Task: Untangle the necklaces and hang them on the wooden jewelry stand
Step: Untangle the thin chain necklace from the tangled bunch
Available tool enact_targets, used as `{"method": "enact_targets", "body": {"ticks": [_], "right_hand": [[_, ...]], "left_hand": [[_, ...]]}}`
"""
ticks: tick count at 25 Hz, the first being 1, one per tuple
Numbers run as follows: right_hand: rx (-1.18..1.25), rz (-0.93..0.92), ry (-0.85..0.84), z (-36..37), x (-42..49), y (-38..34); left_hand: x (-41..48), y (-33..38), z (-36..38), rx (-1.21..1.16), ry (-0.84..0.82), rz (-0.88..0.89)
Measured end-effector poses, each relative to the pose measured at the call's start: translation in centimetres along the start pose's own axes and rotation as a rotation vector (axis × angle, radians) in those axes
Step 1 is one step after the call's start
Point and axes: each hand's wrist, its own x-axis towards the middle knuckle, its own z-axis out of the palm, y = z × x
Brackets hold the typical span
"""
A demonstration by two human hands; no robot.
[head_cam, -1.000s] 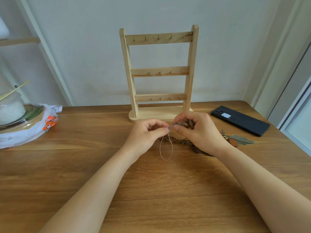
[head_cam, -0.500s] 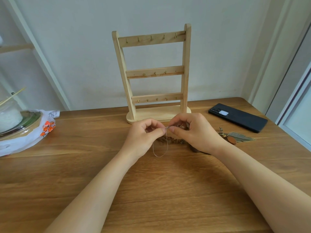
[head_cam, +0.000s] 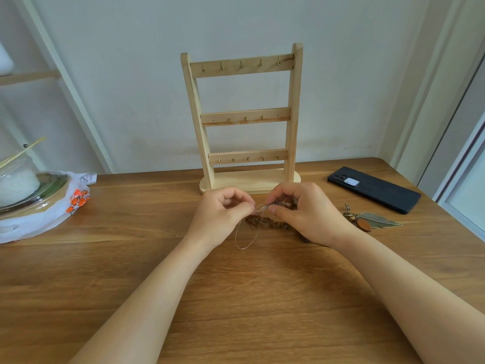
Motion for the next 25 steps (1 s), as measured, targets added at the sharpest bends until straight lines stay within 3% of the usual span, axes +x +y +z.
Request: {"method": "enact_targets", "body": {"ticks": [6,11,16,22,25], "right_hand": [[0.005,-0.021,0.008,0.1,-0.1,0.1],[0.007,-0.026,0.008,0.1,-0.1,0.1],[0.067,0.011,0.013,0.2,-0.2,0.1],[0.074,0.037,0.038,0.0,-0.1,0.1],[0.075,0.048,0.058,-0.1,0.0,0.2]], "left_hand": [[0.0,-0.5,0.2,0.227,0.017,0.223],[0.0,-1.1,0.6,0.237,0.018,0.234],[0.1,-1.1,0.3,0.212,0.145,0.266],[0.7,-1.4,-0.3,0.091,0.287,0.115],[0.4,-1.0,-0.2,0.1,0.305,0.136]]}}
